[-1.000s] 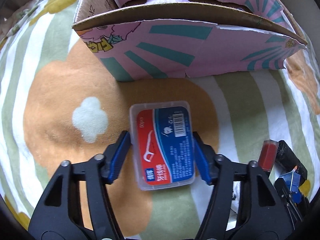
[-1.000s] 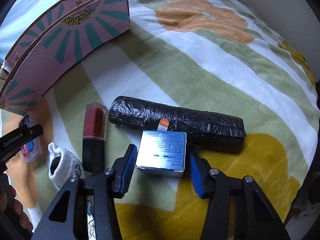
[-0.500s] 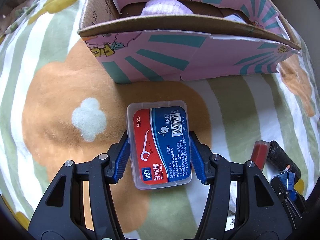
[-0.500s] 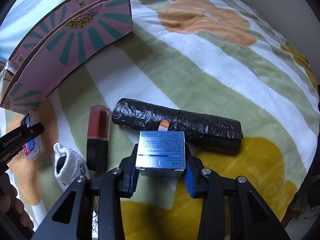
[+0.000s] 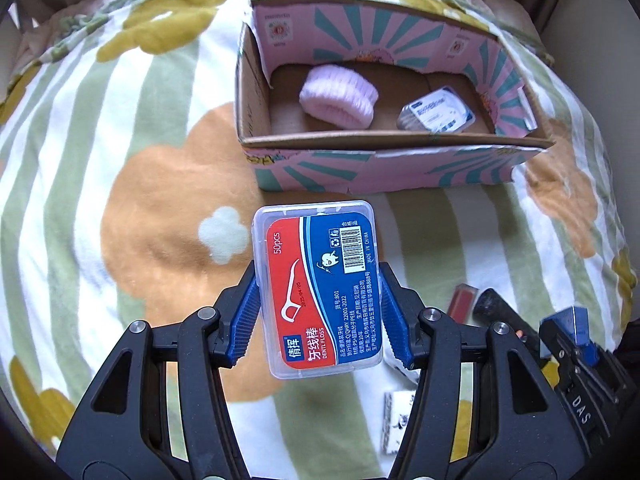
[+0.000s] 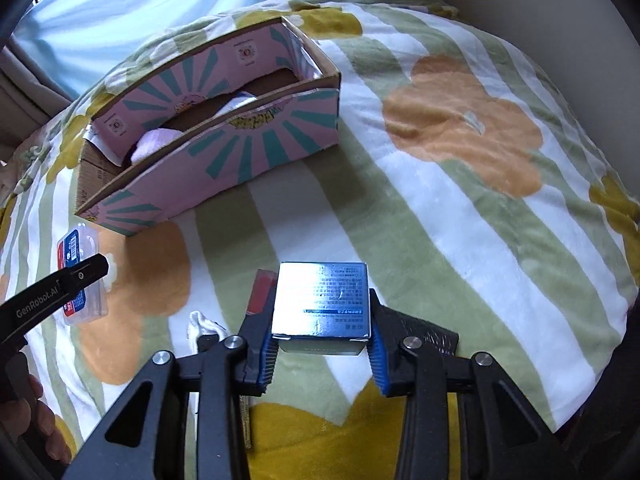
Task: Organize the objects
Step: 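Grasp the red-and-blue floss case with the left tool while the right tool grasps the small blue box, then carry the floss case and small blue box over the cardboard box with both tools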
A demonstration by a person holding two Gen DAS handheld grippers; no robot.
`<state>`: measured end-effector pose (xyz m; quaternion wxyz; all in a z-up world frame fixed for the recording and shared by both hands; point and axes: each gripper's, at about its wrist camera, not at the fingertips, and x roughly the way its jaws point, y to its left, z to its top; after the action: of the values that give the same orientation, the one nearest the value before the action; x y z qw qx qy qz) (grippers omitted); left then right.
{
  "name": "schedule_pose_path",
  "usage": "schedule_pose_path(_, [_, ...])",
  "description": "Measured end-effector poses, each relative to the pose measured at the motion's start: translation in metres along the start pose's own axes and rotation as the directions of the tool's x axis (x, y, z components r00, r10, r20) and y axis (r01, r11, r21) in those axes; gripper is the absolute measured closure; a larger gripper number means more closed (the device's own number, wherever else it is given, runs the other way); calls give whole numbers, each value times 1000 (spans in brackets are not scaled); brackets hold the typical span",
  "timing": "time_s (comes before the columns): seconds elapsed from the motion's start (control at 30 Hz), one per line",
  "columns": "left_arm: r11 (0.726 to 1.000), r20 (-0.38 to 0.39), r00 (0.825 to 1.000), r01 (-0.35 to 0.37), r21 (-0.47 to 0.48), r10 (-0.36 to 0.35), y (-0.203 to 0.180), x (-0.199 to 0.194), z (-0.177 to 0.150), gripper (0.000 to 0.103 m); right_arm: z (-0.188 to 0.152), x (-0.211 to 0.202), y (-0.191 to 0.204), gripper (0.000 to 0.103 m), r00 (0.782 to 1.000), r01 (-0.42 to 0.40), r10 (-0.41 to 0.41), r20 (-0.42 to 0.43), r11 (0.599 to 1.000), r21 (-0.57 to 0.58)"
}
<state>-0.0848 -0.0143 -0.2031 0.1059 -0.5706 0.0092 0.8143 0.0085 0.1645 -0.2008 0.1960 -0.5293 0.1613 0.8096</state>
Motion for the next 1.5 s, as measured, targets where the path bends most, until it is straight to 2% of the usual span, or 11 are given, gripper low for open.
schedule_pose_path(0.17, [999, 33, 999, -11, -39, 12, 2, -48, 3, 51, 23, -30, 9, 68, 998, -51, 55, 39, 994, -97])
schedule_pose_path(0.4, [997, 64, 997, -28, -65, 33, -8, -102, 5, 51, 61, -76, 16, 68, 985, -142, 161, 56, 958, -249])
schedule_pose_path(0.73, [994, 118, 992, -35, -101, 46, -40, -164, 1, 51, 82, -132, 15, 68, 968, -184, 236, 82, 896, -404])
schedule_pose_path(1.13, [990, 144, 987, -54, -131, 73, -61, -184, 6, 51, 85, -140, 2, 68, 958, -204, 274, 87, 862, -465])
schedule_pose_path(1.5, [994, 125, 990, -50, -102, 63, -69, -176, 20, 51, 105, -133, -2, 68, 957, -226, 283, 68, 868, -443])
